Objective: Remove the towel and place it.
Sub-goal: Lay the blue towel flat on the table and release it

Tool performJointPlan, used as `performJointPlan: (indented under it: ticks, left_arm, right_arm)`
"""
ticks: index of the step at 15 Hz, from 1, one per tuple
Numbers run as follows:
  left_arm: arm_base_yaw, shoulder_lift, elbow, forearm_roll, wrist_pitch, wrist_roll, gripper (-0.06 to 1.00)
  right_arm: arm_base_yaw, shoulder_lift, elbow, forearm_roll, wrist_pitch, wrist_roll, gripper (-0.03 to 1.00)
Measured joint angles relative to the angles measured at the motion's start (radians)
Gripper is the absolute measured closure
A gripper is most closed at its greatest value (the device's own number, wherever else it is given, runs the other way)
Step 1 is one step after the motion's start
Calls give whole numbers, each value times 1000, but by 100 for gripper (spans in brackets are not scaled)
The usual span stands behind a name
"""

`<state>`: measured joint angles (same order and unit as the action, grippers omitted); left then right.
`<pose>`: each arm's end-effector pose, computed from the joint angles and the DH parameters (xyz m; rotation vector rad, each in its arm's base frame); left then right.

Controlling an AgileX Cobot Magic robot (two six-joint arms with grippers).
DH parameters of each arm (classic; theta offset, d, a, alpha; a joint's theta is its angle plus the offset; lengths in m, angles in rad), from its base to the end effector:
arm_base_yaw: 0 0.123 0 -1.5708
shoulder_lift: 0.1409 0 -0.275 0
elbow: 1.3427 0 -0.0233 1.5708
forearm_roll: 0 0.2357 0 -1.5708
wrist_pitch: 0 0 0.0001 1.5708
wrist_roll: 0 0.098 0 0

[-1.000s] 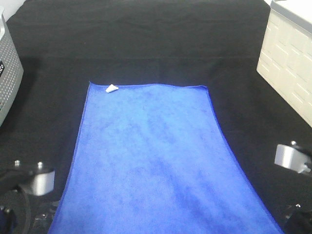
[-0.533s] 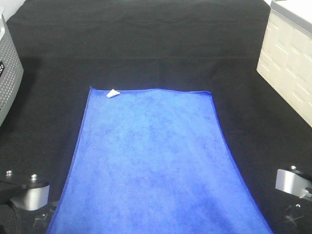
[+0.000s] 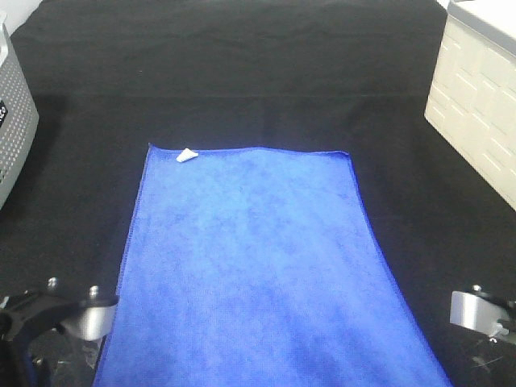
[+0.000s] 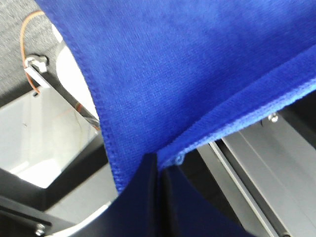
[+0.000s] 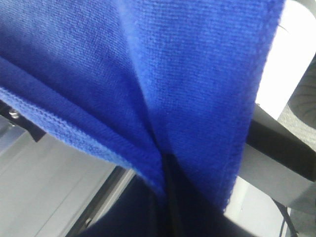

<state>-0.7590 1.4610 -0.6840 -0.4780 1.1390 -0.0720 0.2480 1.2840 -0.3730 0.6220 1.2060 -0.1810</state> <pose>0.1071 -0.1580 0.1788 -0.5771 -2.6613 0.3726 0.0900 0.0778 0.1618 0.0825 -2.5993 -0.6790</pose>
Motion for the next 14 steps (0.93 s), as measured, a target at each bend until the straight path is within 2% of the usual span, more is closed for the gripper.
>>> performJointPlan:
  ticks: [12, 14]
  left_arm:
    - [0, 224, -180, 30, 3, 109, 94]
    - [0, 264, -212, 22, 3, 134, 94]
  right_arm:
    - [1, 295, -63, 45, -112, -155, 96]
    - [65, 321, -99, 50, -138, -162, 96]
